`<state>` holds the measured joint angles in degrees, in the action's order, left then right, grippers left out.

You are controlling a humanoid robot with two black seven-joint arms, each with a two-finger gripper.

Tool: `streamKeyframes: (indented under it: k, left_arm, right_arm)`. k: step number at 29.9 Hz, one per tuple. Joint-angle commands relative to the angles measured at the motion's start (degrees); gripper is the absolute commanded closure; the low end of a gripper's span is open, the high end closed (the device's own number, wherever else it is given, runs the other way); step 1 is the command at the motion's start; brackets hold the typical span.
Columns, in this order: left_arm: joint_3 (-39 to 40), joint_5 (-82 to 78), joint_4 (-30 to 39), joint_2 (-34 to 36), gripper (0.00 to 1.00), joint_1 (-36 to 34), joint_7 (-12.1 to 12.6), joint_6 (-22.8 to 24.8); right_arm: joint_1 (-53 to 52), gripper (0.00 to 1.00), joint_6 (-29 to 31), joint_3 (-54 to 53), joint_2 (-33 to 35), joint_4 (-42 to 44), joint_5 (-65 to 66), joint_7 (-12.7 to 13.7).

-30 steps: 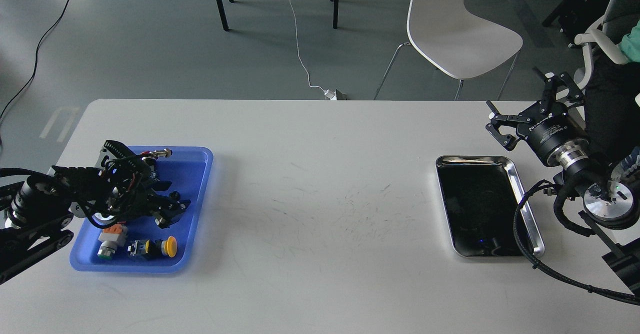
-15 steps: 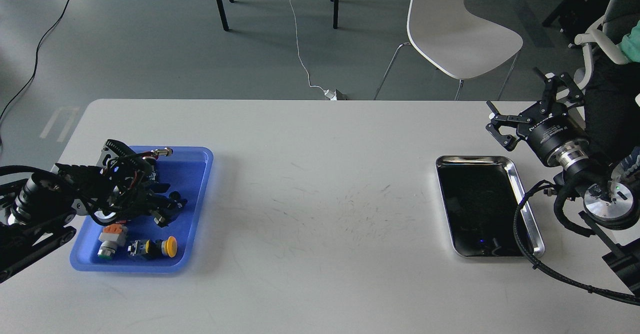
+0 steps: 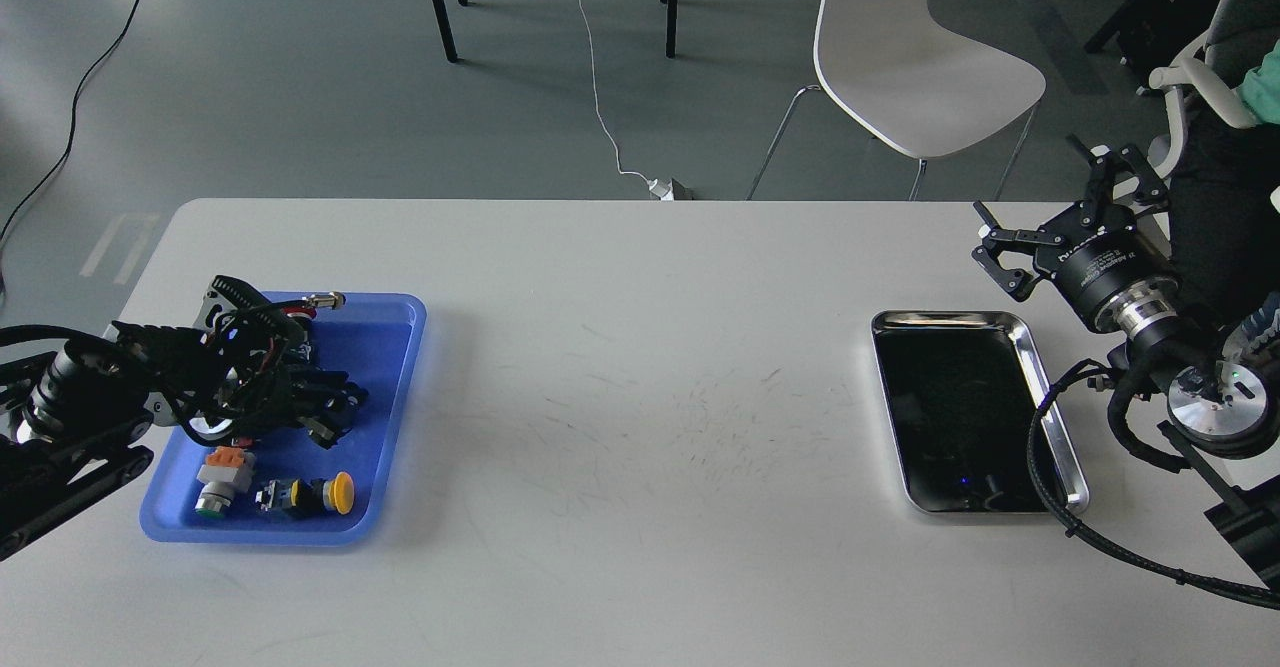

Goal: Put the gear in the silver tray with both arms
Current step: 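Grasp a small black gear in the blue tray with the left gripper, then lift the black gear and carry it toward the table center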

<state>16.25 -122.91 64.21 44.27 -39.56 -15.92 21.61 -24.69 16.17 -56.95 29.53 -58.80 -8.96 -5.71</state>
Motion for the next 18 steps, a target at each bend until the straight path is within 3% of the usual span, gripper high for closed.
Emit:
streamKeyframes:
  k: [1,7,18]
  left_arm:
    - [-0.95,0.13,-0.14,0.03,0.81,-0.17,-0.34,0.09]
    - [-0.95,0.04,-0.93,0.03,0.9,-0.6,-0.87,0.09]
    - [-0.87,5.47,-0.05,0.46,0.92,-6.31,-1.84,2.46]
  right_arm:
    - [0.0,0.01,0.0,0.0,0.0,0.0,0.0,0.0]
    - [0.0,0.01,0.0,0.0,0.0,0.0,0.0,0.0]
    - [-0.44,0.01,0.0,0.0,0.0,0.0,0.0,0.0]
